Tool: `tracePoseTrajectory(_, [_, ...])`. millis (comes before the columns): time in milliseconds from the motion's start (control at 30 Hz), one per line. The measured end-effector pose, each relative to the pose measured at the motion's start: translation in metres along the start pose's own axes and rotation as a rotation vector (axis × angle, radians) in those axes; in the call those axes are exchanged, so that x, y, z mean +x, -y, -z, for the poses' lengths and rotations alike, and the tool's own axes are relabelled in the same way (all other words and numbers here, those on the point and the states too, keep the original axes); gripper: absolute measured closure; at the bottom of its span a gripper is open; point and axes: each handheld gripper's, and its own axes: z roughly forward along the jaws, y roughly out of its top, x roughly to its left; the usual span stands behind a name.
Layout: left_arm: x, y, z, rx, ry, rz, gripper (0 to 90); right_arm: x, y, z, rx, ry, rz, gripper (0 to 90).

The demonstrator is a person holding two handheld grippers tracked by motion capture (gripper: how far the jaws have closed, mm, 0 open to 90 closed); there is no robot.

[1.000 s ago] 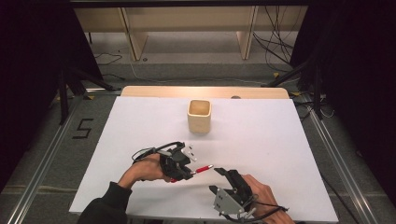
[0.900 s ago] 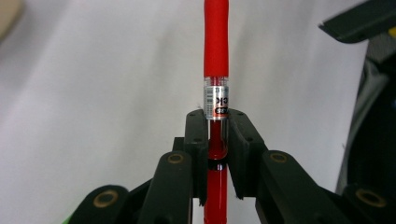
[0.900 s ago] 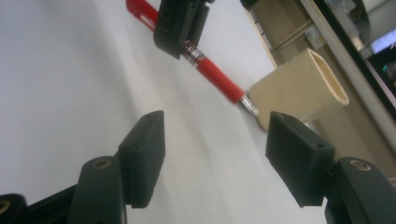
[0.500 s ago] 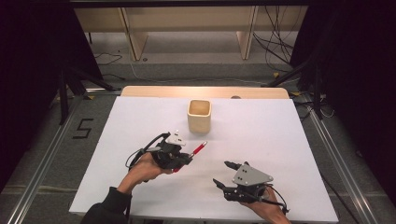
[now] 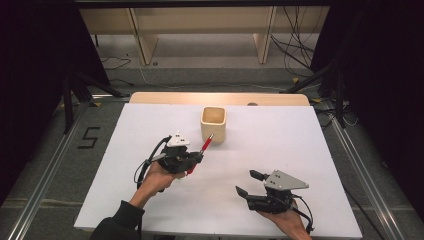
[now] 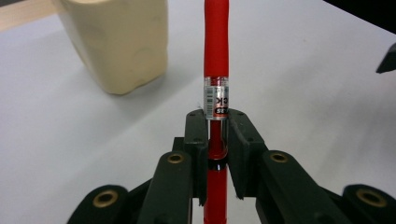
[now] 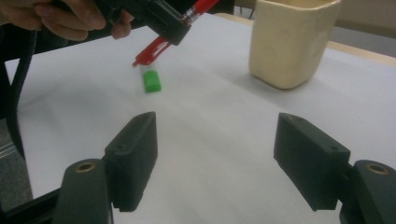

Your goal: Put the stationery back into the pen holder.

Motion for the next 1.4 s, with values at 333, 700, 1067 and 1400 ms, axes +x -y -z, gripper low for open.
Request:
tracePoseTrajectory(333, [0.007,-0.007,-0.002,-0.062,-0.039,0.033,78.8,-0.011,0.006,0.01,-0.015,0.028,-0.054,28.8])
tracePoseTrajectory(700, [0.012,-0.024,-0.008,-0.12,-0.06,0.028,78.7,-0.014,0.013,0.019,-0.013,0.051,-0.06,27.7])
tracePoseTrajectory(1067, [0.019,-0.043,-0.014,-0.171,-0.087,0.031,78.8,-0.011,0.015,0.021,-0.013,0.043,-0.053,27.5])
tracePoseTrajectory(1400, [0.03,-0.064,-0.021,-0.22,-0.105,0.079,78.8,-0.01,0.015,0.021,-0.013,0.035,-0.049,27.4])
